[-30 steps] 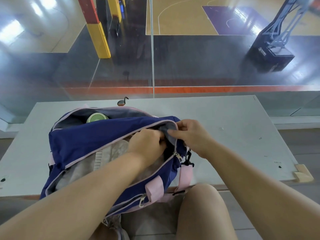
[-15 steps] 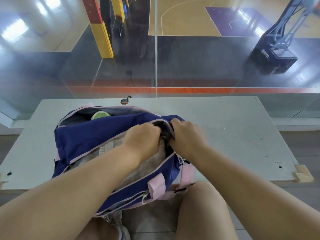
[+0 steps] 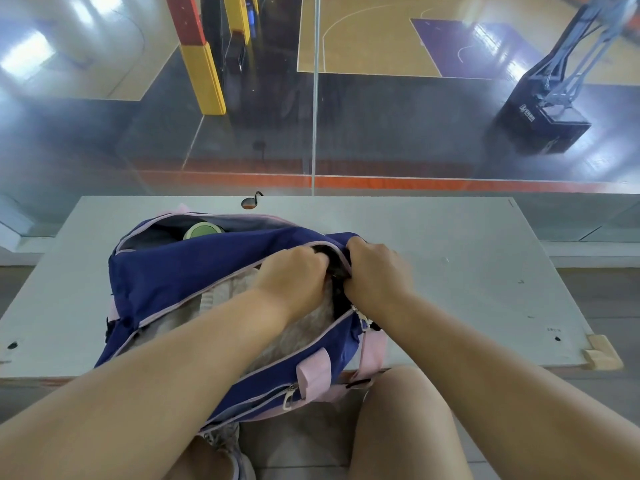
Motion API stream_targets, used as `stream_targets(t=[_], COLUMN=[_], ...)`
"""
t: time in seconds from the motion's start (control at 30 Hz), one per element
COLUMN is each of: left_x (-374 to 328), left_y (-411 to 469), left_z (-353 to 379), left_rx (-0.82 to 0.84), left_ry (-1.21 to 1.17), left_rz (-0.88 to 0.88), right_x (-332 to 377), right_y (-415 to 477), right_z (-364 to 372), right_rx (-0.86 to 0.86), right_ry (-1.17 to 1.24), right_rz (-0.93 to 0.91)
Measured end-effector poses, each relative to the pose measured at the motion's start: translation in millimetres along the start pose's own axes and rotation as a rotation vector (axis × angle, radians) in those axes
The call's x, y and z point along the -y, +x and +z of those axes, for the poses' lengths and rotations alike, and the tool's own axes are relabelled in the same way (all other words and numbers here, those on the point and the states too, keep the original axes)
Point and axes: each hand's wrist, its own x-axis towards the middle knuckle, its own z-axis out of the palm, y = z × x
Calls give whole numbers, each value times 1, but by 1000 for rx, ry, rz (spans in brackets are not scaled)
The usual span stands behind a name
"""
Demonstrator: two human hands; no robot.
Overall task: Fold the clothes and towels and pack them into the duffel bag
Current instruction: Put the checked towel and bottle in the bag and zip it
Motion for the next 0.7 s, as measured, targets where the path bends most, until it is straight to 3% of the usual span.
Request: stream_targets(t=[0.13,0.33,0.7], left_x=[0,2,-1], left_y=[2,2,8], left_z=[3,2,11], left_rx=[78,39,14], left_ry=[38,61,-180], left_rz=[-35,-29,-42], right_x=[6,6,-5], right_y=[0,0,5], right_z=[-2,-3,14], right_rx=[23,42,-47], right_ry=[-95,-132,192], right_rz=[26,46,88])
